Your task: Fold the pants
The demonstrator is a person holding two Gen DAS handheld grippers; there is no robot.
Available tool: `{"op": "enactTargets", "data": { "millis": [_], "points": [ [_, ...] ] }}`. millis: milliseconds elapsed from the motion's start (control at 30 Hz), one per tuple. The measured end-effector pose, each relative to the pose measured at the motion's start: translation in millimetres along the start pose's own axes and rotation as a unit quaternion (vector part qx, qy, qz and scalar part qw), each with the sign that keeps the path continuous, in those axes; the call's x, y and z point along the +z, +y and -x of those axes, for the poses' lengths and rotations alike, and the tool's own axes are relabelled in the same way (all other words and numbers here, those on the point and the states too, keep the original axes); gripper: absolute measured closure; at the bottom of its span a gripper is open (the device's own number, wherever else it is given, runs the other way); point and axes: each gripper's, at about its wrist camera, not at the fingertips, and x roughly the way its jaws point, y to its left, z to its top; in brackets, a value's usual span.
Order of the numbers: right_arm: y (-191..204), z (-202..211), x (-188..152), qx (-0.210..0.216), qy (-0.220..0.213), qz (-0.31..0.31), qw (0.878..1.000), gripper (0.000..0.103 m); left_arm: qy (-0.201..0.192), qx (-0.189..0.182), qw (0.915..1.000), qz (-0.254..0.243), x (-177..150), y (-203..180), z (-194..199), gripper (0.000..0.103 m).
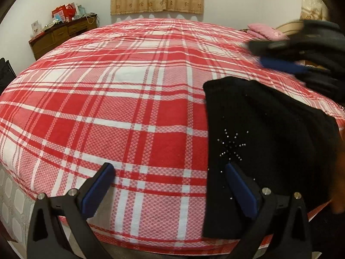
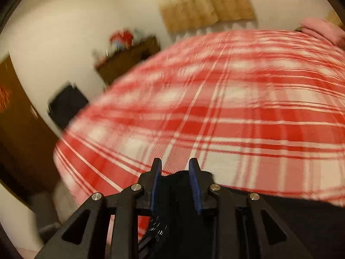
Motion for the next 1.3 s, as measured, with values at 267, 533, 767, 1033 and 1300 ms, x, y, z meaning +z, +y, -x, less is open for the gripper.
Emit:
{"op": "enactTargets", "data": {
  "millis": [267,533,767,1033,1300],
  "points": [
    [-29,102,-65,-0.136,-0.005,0.069,0.988,0.075,0.001,0.006,1.0,0.0,2,-1,-1,0.0],
    [-60,101,-113,-0.196,0.014,0.085,0.977,0.055,-0.003,0.024,0.9996,-0.011,1,-8,1,0.0],
    [-47,134,-95,-0.185,-0.032,0.096,0.978,0.051,0.001,0.01,0.9999,0.001,1,-2,-2,0.0],
    [-140,197,-98,-0.132,-0.11,-0.137,0.976,0.044,0.0,0.011,0.9999,0.002,1,-1,-1,0.0],
    [-147,166,-118,-0.078,-0.068,-0.177,0.979,0.044,0.0,0.012,0.9999,0.003,1,-2,-1,0.0]
  ]
}}
